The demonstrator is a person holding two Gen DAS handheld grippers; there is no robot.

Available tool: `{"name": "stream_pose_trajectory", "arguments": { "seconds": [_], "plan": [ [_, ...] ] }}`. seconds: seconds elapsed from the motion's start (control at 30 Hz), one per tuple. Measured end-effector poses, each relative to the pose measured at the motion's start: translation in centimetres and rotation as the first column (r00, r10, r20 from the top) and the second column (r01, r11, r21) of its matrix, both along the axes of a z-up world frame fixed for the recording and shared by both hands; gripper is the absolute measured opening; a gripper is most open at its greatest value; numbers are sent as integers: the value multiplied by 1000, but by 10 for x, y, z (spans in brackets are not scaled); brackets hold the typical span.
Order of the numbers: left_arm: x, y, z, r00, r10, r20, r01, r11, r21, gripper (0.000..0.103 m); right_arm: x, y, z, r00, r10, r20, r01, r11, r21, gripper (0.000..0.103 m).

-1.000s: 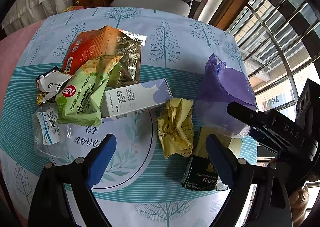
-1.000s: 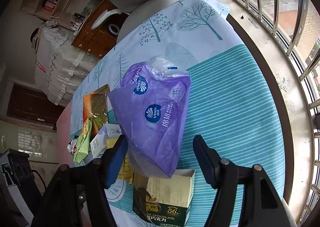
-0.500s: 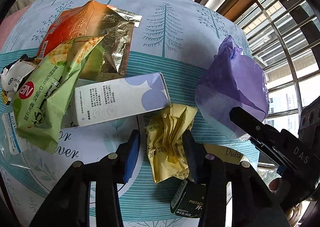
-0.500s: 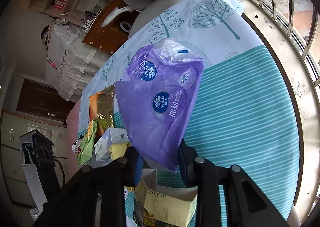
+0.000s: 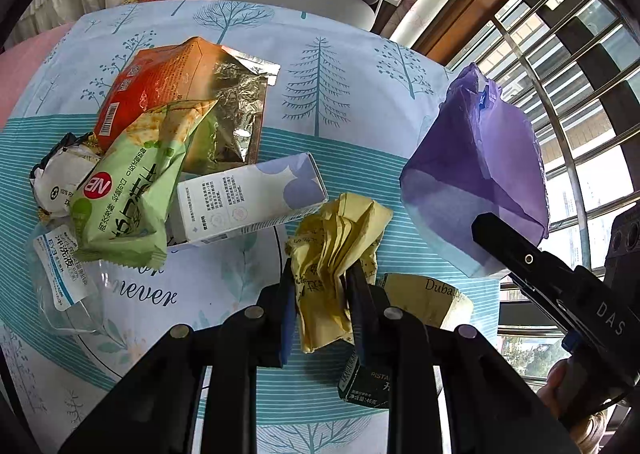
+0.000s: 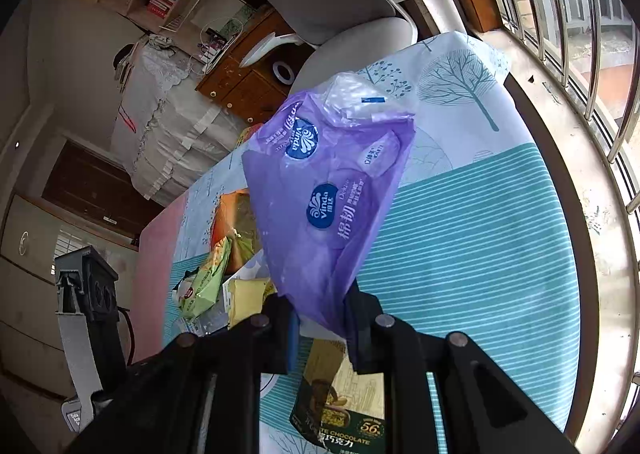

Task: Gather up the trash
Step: 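Grasp the purple plastic bag with the right tool while the left tool grasps the yellow crumpled paper, then carry the purple bag and yellow paper over the trash bin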

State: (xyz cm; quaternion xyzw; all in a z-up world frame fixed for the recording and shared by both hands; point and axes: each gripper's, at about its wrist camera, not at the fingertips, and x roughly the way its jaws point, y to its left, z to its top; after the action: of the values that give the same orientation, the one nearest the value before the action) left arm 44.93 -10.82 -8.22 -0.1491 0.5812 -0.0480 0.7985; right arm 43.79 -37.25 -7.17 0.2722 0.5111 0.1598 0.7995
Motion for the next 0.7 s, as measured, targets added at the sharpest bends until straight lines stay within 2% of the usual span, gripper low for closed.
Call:
{"name": "stream_pose_trajectory", "arguments": {
  "seconds": [0.3, 0.43, 0.7],
  "plan": [
    [-49, 24, 54, 996, -22, 87, 22, 1000, -1, 21, -41, 23, 32, 999, 14, 53, -13, 1000, -23, 18],
    [-84, 40, 74, 993, -37, 111, 37, 999, 4, 21, -71, 38, 46, 998, 2, 63, -1, 1000, -21, 18],
    [-165, 79, 103, 979, -96, 178, 93, 995, 23, 21, -147, 76, 78, 994, 2, 106, 7, 997, -83, 18]
  ]
}}
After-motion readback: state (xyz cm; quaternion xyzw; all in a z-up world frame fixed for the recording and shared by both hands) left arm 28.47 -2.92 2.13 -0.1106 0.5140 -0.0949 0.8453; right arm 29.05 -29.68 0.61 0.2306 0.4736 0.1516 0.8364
